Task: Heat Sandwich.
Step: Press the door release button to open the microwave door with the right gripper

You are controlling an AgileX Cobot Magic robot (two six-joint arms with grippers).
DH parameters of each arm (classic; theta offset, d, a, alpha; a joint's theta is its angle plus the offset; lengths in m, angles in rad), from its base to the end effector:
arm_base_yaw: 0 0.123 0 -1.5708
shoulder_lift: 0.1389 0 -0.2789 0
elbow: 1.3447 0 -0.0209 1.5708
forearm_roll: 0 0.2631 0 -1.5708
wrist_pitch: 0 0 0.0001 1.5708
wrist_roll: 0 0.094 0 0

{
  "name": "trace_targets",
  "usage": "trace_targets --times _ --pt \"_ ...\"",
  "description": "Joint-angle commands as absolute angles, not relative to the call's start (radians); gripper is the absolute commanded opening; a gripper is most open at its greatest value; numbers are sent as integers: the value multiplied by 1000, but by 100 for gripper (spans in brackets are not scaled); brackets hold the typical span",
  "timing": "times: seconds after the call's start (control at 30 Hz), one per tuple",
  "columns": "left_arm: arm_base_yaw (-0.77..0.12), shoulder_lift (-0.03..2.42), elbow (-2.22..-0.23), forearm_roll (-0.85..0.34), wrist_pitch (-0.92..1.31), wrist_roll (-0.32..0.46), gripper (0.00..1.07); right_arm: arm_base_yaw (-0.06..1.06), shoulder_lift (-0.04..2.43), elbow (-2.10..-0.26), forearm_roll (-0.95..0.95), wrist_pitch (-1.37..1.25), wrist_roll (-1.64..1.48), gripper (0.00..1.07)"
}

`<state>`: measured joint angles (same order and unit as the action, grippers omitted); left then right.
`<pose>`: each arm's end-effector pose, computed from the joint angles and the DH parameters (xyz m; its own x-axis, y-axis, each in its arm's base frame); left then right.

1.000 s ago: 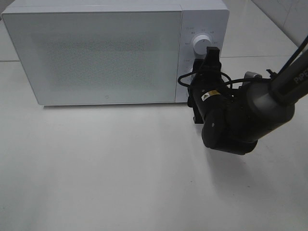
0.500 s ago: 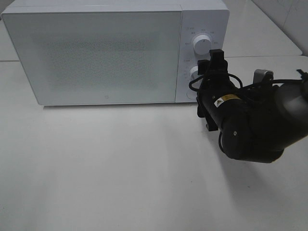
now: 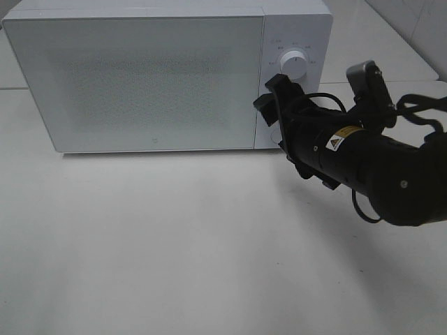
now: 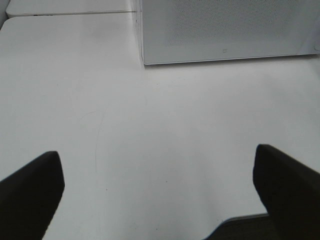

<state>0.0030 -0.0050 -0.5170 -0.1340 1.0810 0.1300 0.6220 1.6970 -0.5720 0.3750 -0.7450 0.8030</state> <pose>0.0107 -0.0111 0.2857 -0.4433 0.0648 -0.8940 0.1321 0.9912 0.0064 0.2663 0.1622 0.1467 -0.4527 0.7293 -0.5131 0.0574 0.5980 0.7994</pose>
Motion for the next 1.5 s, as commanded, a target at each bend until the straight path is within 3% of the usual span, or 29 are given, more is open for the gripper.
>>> trace_targets --times 0.03,0.3,0.63,1.5 --pt "8 -22 -517 -142 1072 127 97 617 1609 -575 353 -561 558 76" --pt "8 -22 -517 -142 1072 127 97 617 1492 -681 348 -26 70 76" --pt "8 -22 -517 -142 1072 127 97 617 1468 -848 184 458 -17 76" --pt "8 -22 -517 -142 1072 127 97 619 936 -891 94 837 -10 76"
